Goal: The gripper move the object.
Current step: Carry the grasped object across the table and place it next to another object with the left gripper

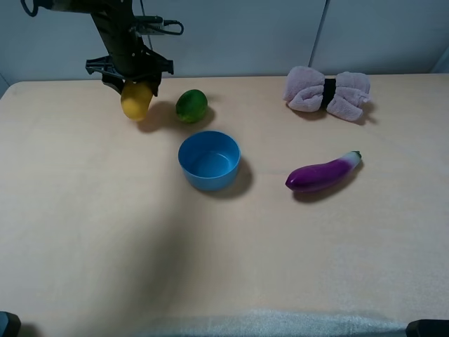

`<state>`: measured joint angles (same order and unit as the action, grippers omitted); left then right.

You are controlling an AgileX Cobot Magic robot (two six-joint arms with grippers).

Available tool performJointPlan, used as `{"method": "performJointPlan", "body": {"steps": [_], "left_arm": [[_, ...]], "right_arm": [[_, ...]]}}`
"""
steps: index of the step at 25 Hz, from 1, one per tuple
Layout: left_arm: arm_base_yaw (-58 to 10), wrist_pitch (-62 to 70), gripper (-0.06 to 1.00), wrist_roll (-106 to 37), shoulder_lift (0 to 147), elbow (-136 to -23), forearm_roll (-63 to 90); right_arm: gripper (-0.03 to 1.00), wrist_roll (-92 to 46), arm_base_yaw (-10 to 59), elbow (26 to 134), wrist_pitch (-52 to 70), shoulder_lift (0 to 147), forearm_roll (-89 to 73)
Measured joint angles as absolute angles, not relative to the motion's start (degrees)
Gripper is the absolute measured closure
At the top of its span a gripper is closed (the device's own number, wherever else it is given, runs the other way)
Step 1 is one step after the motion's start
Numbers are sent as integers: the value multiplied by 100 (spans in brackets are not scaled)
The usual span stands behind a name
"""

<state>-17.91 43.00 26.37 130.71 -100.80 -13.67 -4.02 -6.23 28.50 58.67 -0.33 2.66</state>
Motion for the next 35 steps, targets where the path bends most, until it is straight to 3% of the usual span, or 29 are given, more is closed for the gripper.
{"method": "performJointPlan", "body": {"steps": [35], "left_arm": [[-1938, 3963, 22, 2637, 13406, -10172, -1194]], "right_arm": [[27, -402, -623, 2850, 5867, -33, 266]]}}
